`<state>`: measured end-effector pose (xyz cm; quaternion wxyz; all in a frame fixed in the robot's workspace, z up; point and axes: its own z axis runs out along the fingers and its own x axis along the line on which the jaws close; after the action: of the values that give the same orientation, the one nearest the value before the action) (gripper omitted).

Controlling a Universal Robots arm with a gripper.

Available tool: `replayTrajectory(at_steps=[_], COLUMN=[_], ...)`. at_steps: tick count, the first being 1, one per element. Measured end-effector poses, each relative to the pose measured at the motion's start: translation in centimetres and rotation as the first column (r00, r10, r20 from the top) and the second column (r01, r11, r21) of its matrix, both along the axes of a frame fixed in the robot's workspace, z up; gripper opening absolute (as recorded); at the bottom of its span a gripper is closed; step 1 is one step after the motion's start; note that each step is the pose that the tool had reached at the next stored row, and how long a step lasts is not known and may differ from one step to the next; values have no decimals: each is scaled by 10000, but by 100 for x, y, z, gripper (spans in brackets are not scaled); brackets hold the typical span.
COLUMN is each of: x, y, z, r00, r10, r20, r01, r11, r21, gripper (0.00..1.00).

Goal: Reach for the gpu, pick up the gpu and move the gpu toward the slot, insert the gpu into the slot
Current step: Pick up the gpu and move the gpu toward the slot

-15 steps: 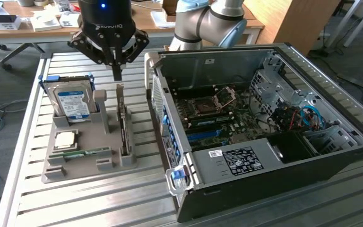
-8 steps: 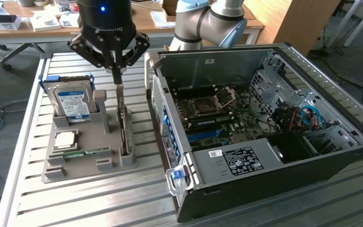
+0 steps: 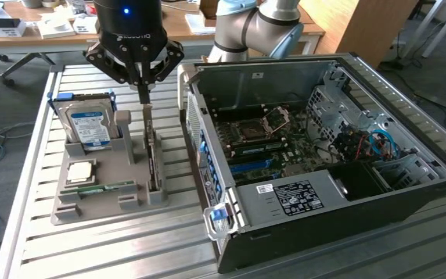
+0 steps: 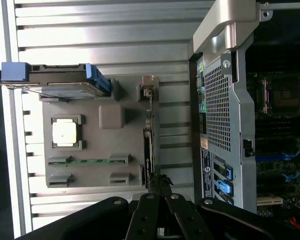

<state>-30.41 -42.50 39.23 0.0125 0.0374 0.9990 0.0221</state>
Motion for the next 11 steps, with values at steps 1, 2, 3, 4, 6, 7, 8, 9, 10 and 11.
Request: replayTrajectory(at_steps=[1,2,3,4,6,7,8,9,10,11], x=[0,0,0,0,0,0,0,0,0,0], y=[0,0,0,0,0,0,0,0,0,0], z=[0,0,0,0,0,0,0,0,0,0], r00=[10000,10000,10000,10000,10000,10000,10000,10000,10000,10000], r10=[0,1,0,0,0,1,0,1,1,1], r20=[0,0,0,0,0,0,0,0,0,0], r01=[0,-1,0,0,0,-1,0,-1,-1,-1], r11=[10000,10000,10000,10000,10000,10000,10000,10000,10000,10000], r21=[0,0,0,0,0,0,0,0,0,0], gripper=[11,11,11,11,11,11,11,17,17,23])
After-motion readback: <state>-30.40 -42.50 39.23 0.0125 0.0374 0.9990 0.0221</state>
